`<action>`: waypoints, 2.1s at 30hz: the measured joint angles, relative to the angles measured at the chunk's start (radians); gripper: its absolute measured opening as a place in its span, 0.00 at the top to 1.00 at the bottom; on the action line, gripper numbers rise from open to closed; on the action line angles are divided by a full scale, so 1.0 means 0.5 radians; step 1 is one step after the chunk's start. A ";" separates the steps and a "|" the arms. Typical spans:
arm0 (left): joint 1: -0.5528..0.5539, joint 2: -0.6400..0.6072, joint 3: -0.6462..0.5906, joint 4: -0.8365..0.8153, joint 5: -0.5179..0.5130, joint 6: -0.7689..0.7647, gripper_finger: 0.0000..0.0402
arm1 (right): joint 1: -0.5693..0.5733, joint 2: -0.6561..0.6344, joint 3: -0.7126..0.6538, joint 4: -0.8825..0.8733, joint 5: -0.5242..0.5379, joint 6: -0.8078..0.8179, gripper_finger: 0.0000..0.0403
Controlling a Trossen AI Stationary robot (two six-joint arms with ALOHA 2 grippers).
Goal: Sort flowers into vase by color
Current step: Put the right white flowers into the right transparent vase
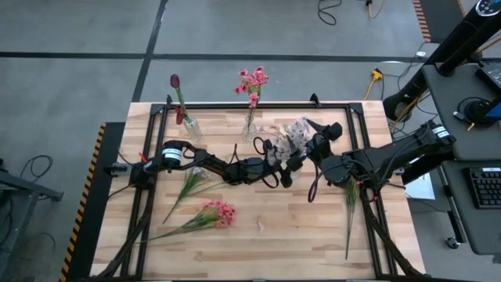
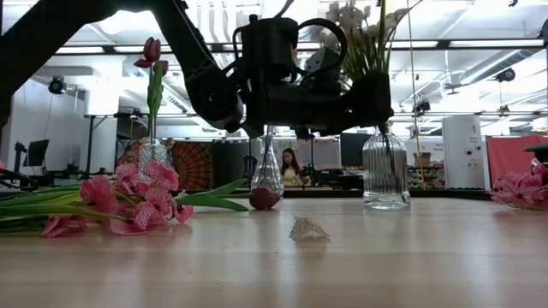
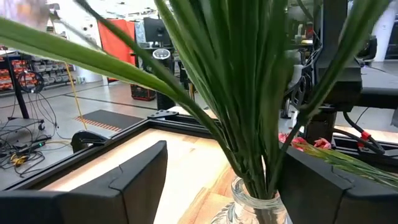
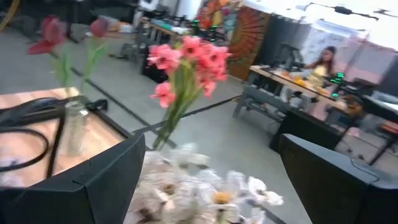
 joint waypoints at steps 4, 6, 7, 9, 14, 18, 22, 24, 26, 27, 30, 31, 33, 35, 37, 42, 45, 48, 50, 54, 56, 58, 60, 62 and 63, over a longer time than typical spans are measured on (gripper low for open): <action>0.000 0.000 -0.001 0.001 0.000 0.025 0.35 | 0.001 -0.003 -0.002 0.092 0.071 -0.105 0.10; 0.000 0.000 -0.001 -0.002 0.001 0.033 0.35 | 0.000 -0.010 -0.001 0.102 -0.043 -0.104 0.10; 0.000 0.000 -0.001 -0.002 0.002 0.034 0.35 | 0.000 -0.010 -0.001 0.101 -0.070 -0.099 0.10; 0.000 0.000 -0.001 -0.002 0.002 0.034 0.35 | 0.001 -0.005 -0.002 0.123 -0.029 -0.110 0.10; -0.002 0.000 -0.001 -0.019 -0.044 0.033 0.35 | -0.001 -0.014 0.002 0.221 0.052 -0.249 0.10; -0.007 0.000 -0.001 -0.042 -0.211 0.010 0.33 | 0.000 -0.012 0.002 0.225 0.052 -0.257 0.10; -0.013 -0.001 -0.001 -0.069 -0.225 0.024 0.30 | 0.000 0.003 0.001 0.218 0.051 -0.257 0.10; -0.020 -0.001 -0.002 -0.069 -0.154 0.040 0.29 | 0.000 0.011 0.001 0.219 0.052 -0.253 0.10; -0.031 -0.001 -0.002 -0.068 -0.136 0.040 0.27 | 0.000 0.011 0.001 0.210 0.052 -0.237 0.10; -0.036 -0.001 -0.002 -0.068 -0.134 0.039 0.26 | 0.000 0.011 0.001 0.193 0.052 -0.216 0.10; -0.043 -0.001 -0.002 -0.067 -0.128 0.038 0.25 | 0.000 0.012 -0.002 0.166 0.052 -0.180 0.10; -0.043 -0.001 -0.002 -0.064 -0.127 0.038 0.25 | 0.000 0.012 -0.003 0.166 0.052 -0.179 0.10; -0.043 -0.002 -0.002 -0.062 -0.127 0.038 0.25 | 0.000 0.012 -0.004 0.166 0.052 -0.173 0.10; -0.043 -0.004 -0.002 -0.063 -0.125 0.038 0.24 | 0.000 0.012 -0.007 0.166 0.052 -0.172 0.10; -0.043 -0.010 -0.003 -0.068 -0.121 0.039 0.24 | 0.000 0.012 -0.009 0.166 0.052 -0.171 0.10; -0.045 -0.019 -0.003 -0.071 -0.117 0.039 0.24 | 0.000 0.012 -0.011 0.167 0.052 -0.171 0.10; -0.046 -0.022 -0.003 -0.074 -0.115 0.039 0.24 | 0.000 0.012 -0.013 0.167 0.052 -0.171 0.10; -0.047 -0.029 -0.004 -0.084 -0.114 0.029 0.24 | 0.000 0.012 -0.013 0.167 0.053 -0.172 0.10; -0.047 -0.034 -0.005 -0.090 -0.114 0.021 0.24 | 0.000 0.012 -0.013 0.167 0.053 -0.172 0.10; -0.051 -0.055 -0.006 -0.126 -0.114 0.017 0.24 | 0.000 0.012 -0.013 0.167 0.053 -0.172 0.10; -0.053 -0.059 -0.007 -0.135 -0.112 -0.004 0.24 | 0.000 0.012 -0.013 0.167 0.053 -0.172 0.10; -0.053 -0.062 -0.007 -0.139 -0.105 -0.012 0.24 | 0.000 0.012 -0.013 0.167 0.053 -0.172 0.10; -0.055 -0.062 -0.007 -0.140 -0.105 -0.012 0.24 | 0.000 0.012 -0.013 0.167 0.053 -0.172 0.10; -0.057 -0.062 -0.007 -0.140 -0.105 -0.012 0.24 | 0.000 0.012 -0.013 0.167 0.053 -0.173 0.10; -0.058 -0.063 -0.007 -0.140 -0.106 -0.012 0.24 | 0.000 0.012 -0.013 0.167 0.053 -0.172 0.10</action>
